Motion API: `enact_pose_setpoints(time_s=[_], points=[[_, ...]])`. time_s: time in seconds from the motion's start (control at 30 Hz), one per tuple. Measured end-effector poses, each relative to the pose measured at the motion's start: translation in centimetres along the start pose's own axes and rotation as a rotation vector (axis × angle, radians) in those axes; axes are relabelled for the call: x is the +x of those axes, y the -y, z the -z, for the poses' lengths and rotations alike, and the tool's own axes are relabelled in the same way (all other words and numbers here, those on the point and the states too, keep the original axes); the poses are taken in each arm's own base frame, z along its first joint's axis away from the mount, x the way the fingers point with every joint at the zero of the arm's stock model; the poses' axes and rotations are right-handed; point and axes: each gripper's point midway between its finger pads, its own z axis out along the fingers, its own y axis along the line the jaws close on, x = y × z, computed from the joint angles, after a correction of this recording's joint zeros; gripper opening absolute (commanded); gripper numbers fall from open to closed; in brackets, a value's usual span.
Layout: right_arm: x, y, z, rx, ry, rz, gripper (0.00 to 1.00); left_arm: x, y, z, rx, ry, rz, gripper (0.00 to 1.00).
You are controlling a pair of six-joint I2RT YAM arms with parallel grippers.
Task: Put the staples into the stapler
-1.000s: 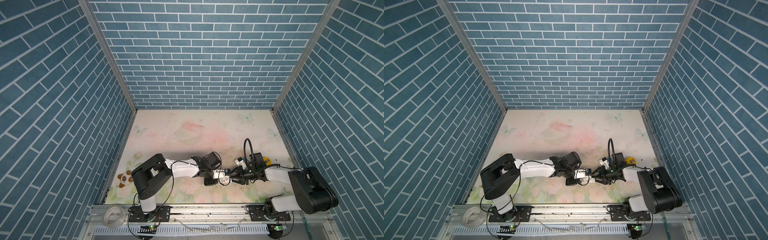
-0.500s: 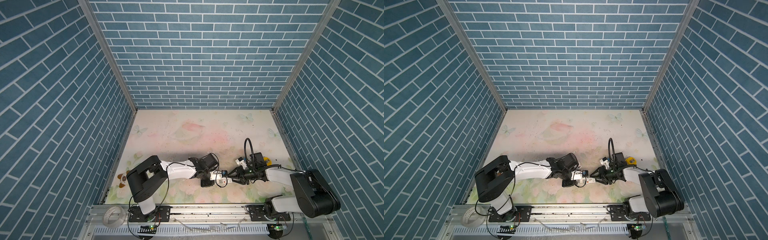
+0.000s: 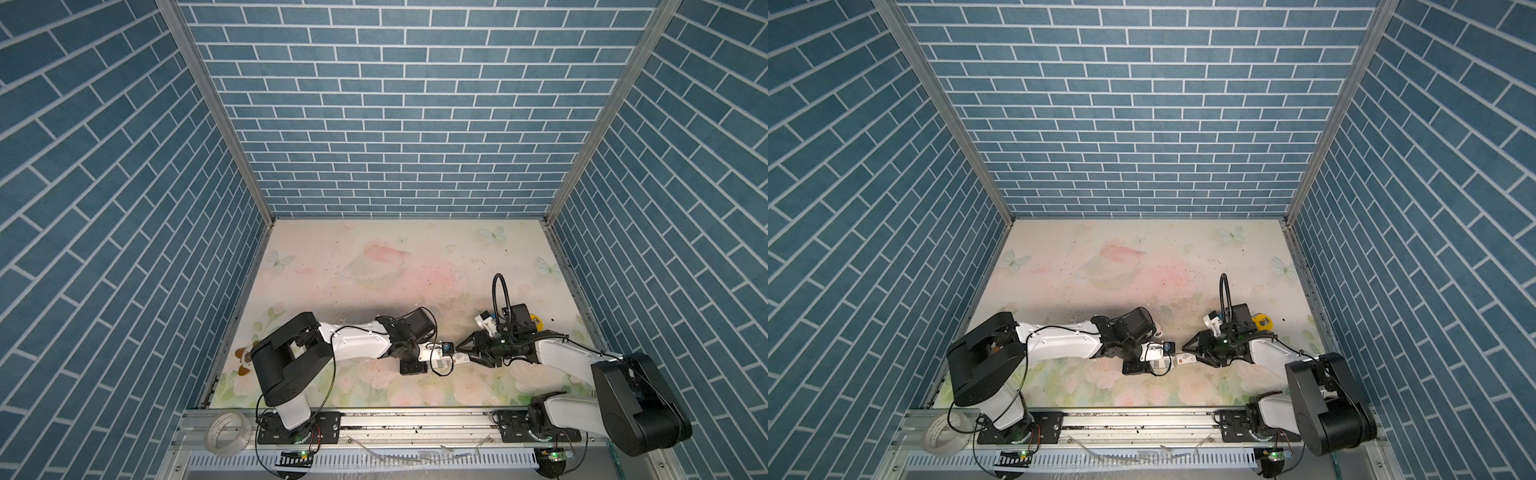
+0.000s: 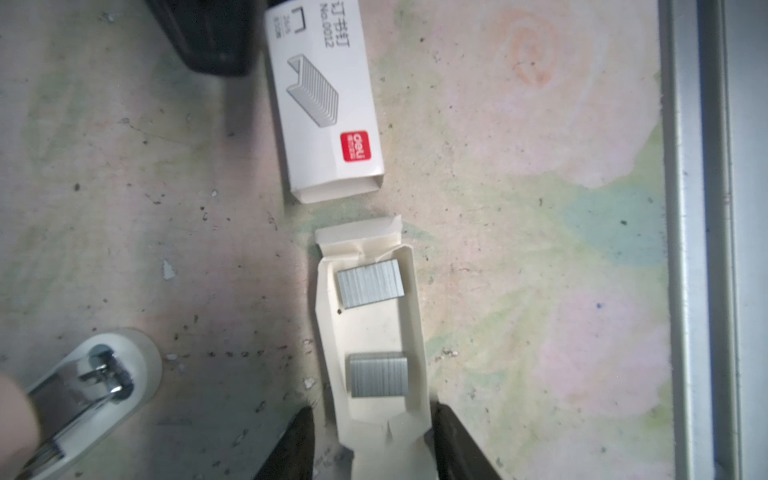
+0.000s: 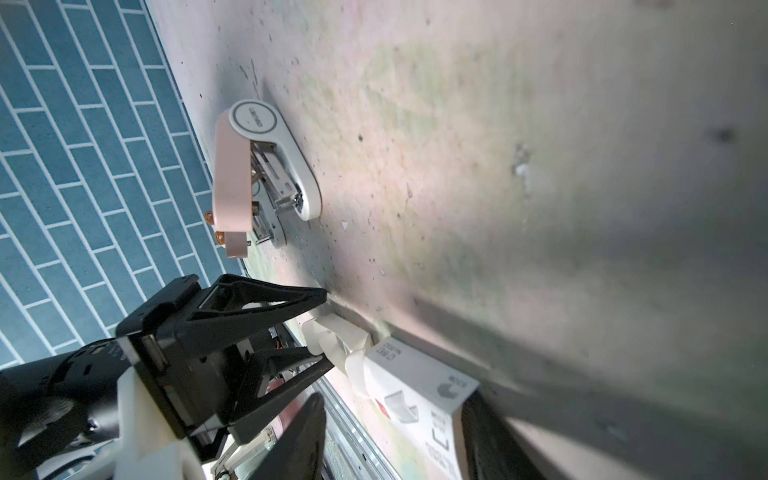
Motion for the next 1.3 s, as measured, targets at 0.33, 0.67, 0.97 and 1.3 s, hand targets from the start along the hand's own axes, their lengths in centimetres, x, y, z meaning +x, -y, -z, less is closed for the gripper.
enact_pose_setpoints(time_s=[0.33, 0.67, 0.97, 1.3], points=[[0.0, 0.1, 0.4, 0.035, 0.006, -0.015, 0.58, 0.5, 0.3, 0.5, 0.007, -0.025, 0.007, 0.53], [0.1, -0.2, 0.9, 0.055, -0.002, -0.02, 0.58, -1.0, 0.1, 2.2, 0.002, -0.004, 0.003, 0.57], [-0.2, 0.9, 1.6, 0.156, 0.021, -0.016, 0.58, -2.1, 0.2, 3.0, 0.025, 0.006, 0.008, 0.59], [-2.2, -0.4, 3.9, 0.233, 0.142, 0.076, 0.51, -5.0, -3.1, 7.1, -0.015, 0.049, 0.041, 0.8]])
